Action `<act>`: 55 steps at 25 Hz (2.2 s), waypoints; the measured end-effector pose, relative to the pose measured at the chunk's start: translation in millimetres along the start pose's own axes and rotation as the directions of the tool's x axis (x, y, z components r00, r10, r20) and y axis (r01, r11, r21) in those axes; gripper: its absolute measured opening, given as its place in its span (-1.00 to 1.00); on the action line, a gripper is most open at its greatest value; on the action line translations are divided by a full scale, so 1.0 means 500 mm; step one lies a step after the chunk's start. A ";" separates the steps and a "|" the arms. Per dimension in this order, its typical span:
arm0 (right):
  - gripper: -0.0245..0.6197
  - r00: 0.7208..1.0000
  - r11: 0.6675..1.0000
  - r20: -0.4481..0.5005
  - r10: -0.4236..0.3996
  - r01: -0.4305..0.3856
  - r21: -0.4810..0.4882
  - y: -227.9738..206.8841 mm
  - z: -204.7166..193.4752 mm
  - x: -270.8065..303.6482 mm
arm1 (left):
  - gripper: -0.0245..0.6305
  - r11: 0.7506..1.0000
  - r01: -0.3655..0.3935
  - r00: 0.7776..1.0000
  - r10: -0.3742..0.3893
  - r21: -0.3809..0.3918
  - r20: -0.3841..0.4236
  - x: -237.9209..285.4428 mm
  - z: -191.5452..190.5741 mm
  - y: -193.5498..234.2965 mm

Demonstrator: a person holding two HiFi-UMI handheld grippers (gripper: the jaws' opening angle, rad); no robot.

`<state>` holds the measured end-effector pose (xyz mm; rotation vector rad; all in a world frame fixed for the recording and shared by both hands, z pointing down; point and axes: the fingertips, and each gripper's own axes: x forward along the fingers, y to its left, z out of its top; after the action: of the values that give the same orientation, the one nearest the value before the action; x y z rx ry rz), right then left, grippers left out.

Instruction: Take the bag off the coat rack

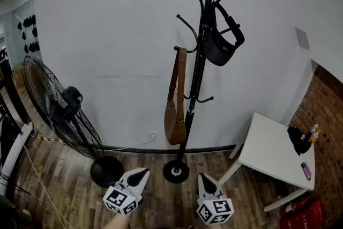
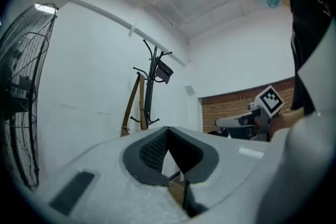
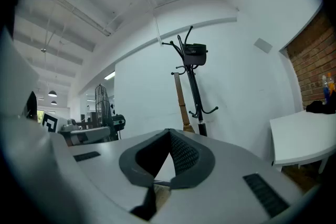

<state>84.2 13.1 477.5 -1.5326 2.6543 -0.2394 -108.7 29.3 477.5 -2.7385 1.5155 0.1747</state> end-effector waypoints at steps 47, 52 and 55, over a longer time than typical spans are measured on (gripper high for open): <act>-0.49 0.984 0.984 -0.027 0.178 -0.178 -0.001 -0.126 0.025 0.277 | -0.18 0.990 -0.139 0.990 0.139 -0.004 -0.037 0.241 -0.038 0.142; -0.48 0.970 0.972 -0.057 0.236 -0.236 0.011 -0.148 0.018 0.321 | -0.19 0.983 -0.182 0.982 0.182 0.001 -0.043 0.289 -0.050 0.162; -0.48 0.957 0.960 -0.076 0.278 -0.280 -0.015 -0.153 0.018 0.338 | -0.19 0.980 -0.200 0.979 0.200 0.007 -0.042 0.312 -0.056 0.169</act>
<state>66.1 -171.6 484.6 -1.1535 2.8978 -0.2491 -95.3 -149.1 493.5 -2.5996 1.8002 0.1151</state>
